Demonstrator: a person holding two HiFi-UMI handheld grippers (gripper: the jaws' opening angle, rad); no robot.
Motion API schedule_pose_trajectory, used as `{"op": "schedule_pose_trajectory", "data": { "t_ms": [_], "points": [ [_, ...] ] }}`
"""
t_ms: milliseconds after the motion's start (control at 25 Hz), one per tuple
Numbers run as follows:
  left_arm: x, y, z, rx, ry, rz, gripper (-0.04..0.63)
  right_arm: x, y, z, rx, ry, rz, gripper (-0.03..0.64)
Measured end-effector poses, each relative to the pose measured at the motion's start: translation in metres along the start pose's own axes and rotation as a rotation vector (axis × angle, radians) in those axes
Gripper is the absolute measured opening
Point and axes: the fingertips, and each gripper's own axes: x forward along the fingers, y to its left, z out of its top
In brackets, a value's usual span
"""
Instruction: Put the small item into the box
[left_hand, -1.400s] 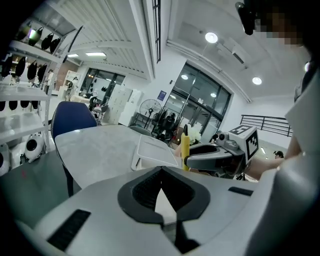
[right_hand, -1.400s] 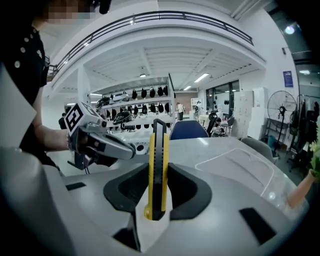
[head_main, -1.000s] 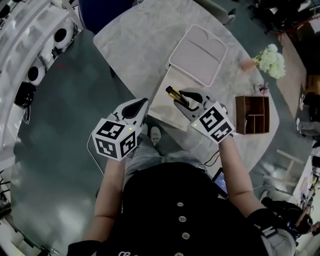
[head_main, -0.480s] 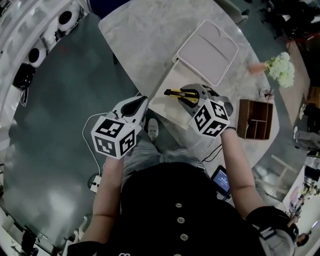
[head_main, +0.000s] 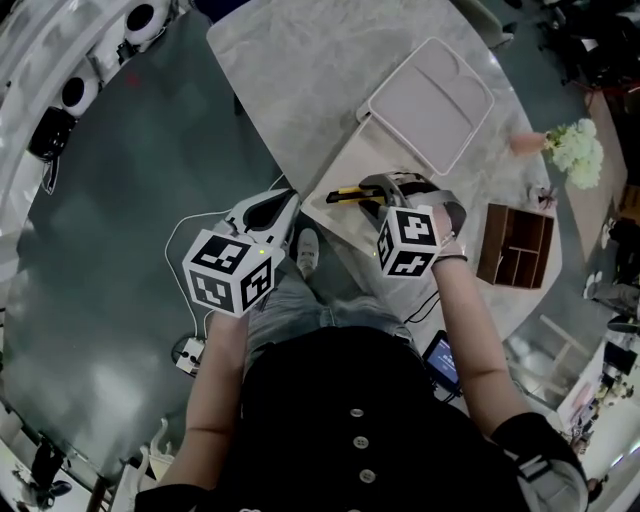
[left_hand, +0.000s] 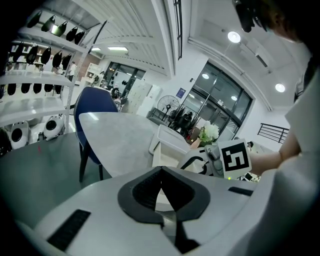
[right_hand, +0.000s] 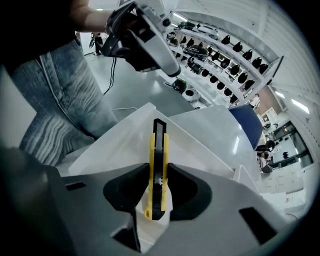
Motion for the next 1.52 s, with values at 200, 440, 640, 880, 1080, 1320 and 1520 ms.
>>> {"op": "schedule_pose_trajectory", "data": {
  "t_ms": [200,440,640,880,1080,1320,1520],
  "points": [
    [0.0,0.001,-0.002,-0.003,0.011,-0.001,0.017,0.012,0.006,-0.005,-0.005,0.047,0.046,0.121],
    [0.003,0.002,-0.007,-0.001,0.025,-0.005,0.017,0.023,0.009,-0.01,0.012,0.082,0.071,0.121],
    [0.006,0.0,-0.004,0.006,0.017,-0.016,0.017,0.028,0.011,-0.015,0.046,0.108,0.087,0.123],
    [0.008,-0.001,-0.002,0.01,0.024,-0.021,0.017,0.026,0.008,-0.014,0.078,0.098,0.062,0.137],
    [0.01,-0.004,0.001,0.024,0.027,-0.031,0.017,0.022,0.002,-0.009,0.116,0.071,0.03,0.169],
    [0.009,-0.01,0.008,0.046,0.02,-0.044,0.017,0.001,-0.011,-0.004,0.208,0.015,-0.036,0.181],
    [0.009,-0.026,0.017,0.107,0.008,-0.085,0.017,-0.025,-0.027,0.005,0.411,-0.123,-0.103,0.155]
  ]
}}
